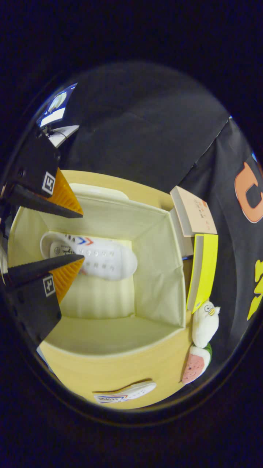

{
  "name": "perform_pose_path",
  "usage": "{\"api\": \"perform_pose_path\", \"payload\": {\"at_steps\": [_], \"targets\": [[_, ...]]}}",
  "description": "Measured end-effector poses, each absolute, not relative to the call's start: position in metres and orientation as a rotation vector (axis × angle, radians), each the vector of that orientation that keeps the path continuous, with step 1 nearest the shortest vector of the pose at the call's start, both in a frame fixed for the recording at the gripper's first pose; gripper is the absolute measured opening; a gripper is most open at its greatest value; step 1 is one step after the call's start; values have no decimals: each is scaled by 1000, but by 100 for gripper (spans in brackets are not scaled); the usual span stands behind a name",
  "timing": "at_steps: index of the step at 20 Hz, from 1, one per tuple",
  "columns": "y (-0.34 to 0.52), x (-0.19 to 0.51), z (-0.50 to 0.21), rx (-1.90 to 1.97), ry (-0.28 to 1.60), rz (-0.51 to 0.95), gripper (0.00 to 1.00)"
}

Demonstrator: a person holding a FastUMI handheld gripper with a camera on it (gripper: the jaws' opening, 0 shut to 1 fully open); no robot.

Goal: Open the storage box then place both shoes into the box .Put the left shoe in first, then the right shoe, with the right side of both shoes facing outward in a uniform manner.

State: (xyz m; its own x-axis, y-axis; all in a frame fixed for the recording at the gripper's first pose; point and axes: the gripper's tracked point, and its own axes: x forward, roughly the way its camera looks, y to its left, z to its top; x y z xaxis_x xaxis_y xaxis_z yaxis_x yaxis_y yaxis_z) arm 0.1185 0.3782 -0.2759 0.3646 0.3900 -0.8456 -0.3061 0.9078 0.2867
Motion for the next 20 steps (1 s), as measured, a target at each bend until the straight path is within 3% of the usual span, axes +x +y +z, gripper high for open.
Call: {"api": "perform_pose_path", "payload": {"at_steps": [2, 3, 13, 20], "targets": [[373, 114, -263, 49, 1071, 470, 93], [367, 113, -254, 42, 1053, 476, 95], [267, 122, -121, 7, 657, 551, 96], [154, 133, -63, -46, 360, 475, 98]]}}
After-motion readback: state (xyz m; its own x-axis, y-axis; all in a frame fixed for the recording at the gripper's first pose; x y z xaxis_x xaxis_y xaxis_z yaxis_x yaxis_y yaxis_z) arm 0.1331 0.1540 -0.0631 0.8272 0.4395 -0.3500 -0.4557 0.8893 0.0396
